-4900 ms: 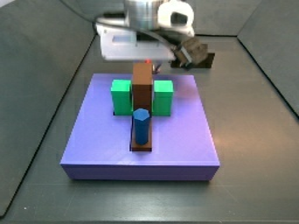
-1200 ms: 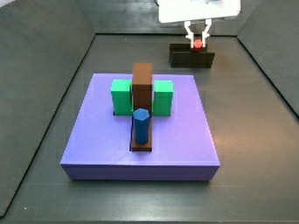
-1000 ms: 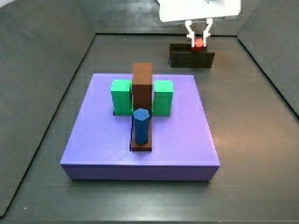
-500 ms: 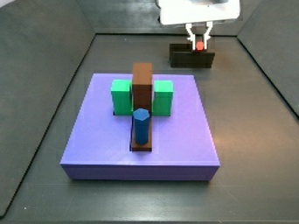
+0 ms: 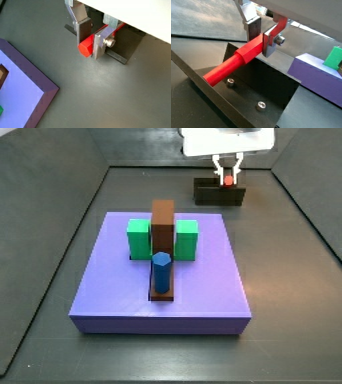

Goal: Pick up the red object. Move up. Place the red object on the fixture. Regrasp the red object. Move to above the board. Insert the red object.
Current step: Place the red object on the fixture, then regrasp the red object.

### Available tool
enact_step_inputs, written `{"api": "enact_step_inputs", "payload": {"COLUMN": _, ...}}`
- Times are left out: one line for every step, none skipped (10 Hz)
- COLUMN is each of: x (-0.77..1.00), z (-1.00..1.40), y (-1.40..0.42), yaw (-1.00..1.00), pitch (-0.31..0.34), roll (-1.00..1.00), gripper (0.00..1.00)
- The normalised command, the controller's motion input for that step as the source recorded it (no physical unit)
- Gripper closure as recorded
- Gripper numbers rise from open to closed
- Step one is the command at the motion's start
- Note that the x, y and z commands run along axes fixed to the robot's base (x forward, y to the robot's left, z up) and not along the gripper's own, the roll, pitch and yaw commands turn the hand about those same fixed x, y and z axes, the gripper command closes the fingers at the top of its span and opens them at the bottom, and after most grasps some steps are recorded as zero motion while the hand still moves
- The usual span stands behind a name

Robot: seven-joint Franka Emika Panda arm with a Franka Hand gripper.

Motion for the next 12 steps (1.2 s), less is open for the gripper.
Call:
{"api": "enact_step_inputs", "payload": {"x": 0.0, "z": 0.0, "y": 0.0, "yaw": 0.0, "pitch": 0.0, "roll": 0.0, "gripper": 0.0}}
{"api": "enact_step_inputs", "payload": {"x": -0.25, "z": 0.81, "y": 0.0, "yaw": -0.02, "pitch": -0.14, "roll": 0.0, "gripper": 0.0}}
{"api": "enact_step_inputs", "payload": {"x": -0.11, "z": 0.93, "y": -0.13, "yaw": 0.0, "pitch": -0.214, "roll": 0.15, "gripper": 0.0}}
{"api": "enact_step_inputs", "payload": {"x": 0.0, "z": 0.98, "y": -0.2, "yaw": 0.03, "pitch": -0.231, "roll": 0.35, "gripper": 0.0}}
{"api": "enact_step_inputs", "payload": {"x": 0.0, "z": 0.96, "y": -0.17, "yaw": 0.05, "pitch": -0.2, "roll": 0.54, "gripper": 0.0}}
{"api": "enact_step_inputs", "payload": {"x": 0.02, "z": 0.85, "y": -0.15, "yaw": 0.09, "pitch": -0.103, "roll": 0.86, "gripper": 0.0}}
{"api": "enact_step_inputs", "payload": {"x": 0.07, "z": 0.6, "y": -0.07, "yaw": 0.08, "pitch": -0.029, "roll": 1.0, "gripper": 0.0}}
{"api": "enact_step_inputs", "payload": {"x": 0.26, "z": 0.37, "y": 0.0, "yaw": 0.14, "pitch": 0.0, "roll": 1.0, "gripper": 0.0}}
{"api": "enact_step_inputs", "payload": {"x": 0.24, "z": 0.03, "y": 0.0, "yaw": 0.14, "pitch": 0.06, "roll": 1.0, "gripper": 0.0}}
{"api": "enact_step_inputs", "payload": {"x": 0.23, "z": 0.03, "y": 0.0, "yaw": 0.14, "pitch": 0.086, "roll": 1.0, "gripper": 0.0}}
{"api": "enact_step_inputs", "payload": {"x": 0.23, "z": 0.03, "y": 0.0, "yaw": 0.14, "pitch": 0.08, "roll": 1.0, "gripper": 0.0}}
{"api": "enact_step_inputs", "payload": {"x": 0.23, "z": 0.03, "y": 0.0, "yaw": 0.14, "pitch": 0.089, "roll": 1.0, "gripper": 0.0}}
